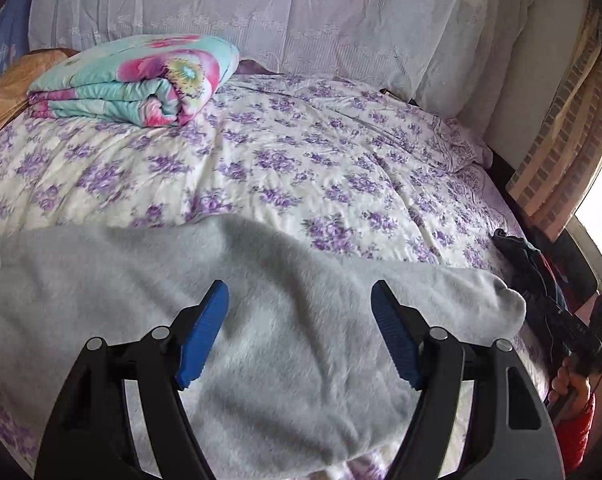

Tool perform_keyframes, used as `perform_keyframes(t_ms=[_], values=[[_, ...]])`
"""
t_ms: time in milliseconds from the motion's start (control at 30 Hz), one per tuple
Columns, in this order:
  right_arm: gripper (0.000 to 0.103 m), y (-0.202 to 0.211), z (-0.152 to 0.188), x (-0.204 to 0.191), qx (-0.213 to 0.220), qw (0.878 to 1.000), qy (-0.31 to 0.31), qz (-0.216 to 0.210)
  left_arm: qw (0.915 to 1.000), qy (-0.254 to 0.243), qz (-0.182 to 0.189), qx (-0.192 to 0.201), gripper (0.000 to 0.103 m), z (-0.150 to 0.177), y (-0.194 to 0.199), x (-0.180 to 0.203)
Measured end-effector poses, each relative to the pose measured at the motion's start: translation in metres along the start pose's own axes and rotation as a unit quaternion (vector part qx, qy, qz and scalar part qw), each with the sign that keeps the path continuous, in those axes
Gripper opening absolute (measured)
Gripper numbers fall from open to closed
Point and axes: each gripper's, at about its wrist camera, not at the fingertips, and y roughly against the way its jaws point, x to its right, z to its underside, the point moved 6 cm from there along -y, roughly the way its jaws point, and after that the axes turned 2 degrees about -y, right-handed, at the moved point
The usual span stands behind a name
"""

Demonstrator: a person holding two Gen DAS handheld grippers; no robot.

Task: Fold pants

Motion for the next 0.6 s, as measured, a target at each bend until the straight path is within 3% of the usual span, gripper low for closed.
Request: perform_keyframes(t_ms=[67, 167, 267, 333, 400, 433, 500, 533, 600], values=[[0.027, -0.014, 0.002, -0.044, -0.014, 0.997, 0.068, -0.020, 0.9997, -0.007, -0.002, -0.024, 0.073, -0.004, -0.026, 0.003], [0.042, -0.044, 0.025, -0.079, -0.083, 0.986, 0.135, -0.041, 0.9940, 0.002, -0.066, -0.087, 0.073, 0.022, -0.071, -0.025], [0.042, -0.085, 0.073, -0.072, -0.203, 0.967, 0.155, -0.018, 0.9965, -0.024, -0.056, -0.057, 0.069, 0.047, -0.060, -0.039], [0.042, -0.079, 0.080, -0.066, -0.202, 0.969, 0.138, -0.040, 0.9961, -0.035, -0.063, -0.051, 0.069, 0.060, -0.044, -0.041], [0.041, -0.074, 0.069, -0.068, -0.213, 0.968, 0.129, -0.040, 0.9972, -0.035, -0.055, -0.038, 0.069, 0.071, -0.028, -0.042], [0.043, -0.070, 0.058, -0.074, -0.195, 0.971, 0.130, -0.047, 0.9977, -0.026, -0.051, -0.036, 0.070, 0.074, -0.021, -0.043], [0.043, -0.060, 0.037, -0.102, -0.165, 0.972, 0.131, -0.099, 0.9995, -0.004, -0.030, -0.004, 0.072, 0.078, -0.001, -0.045], [0.043, -0.066, 0.025, -0.119, -0.166, 0.969, 0.130, -0.126, 0.9999, 0.001, -0.011, 0.013, 0.078, 0.081, 0.007, -0.044], [0.043, -0.086, 0.007, -0.161, -0.172, 0.957, 0.132, -0.191, 0.9998, 0.003, -0.006, 0.018, 0.080, 0.089, 0.008, -0.047]])
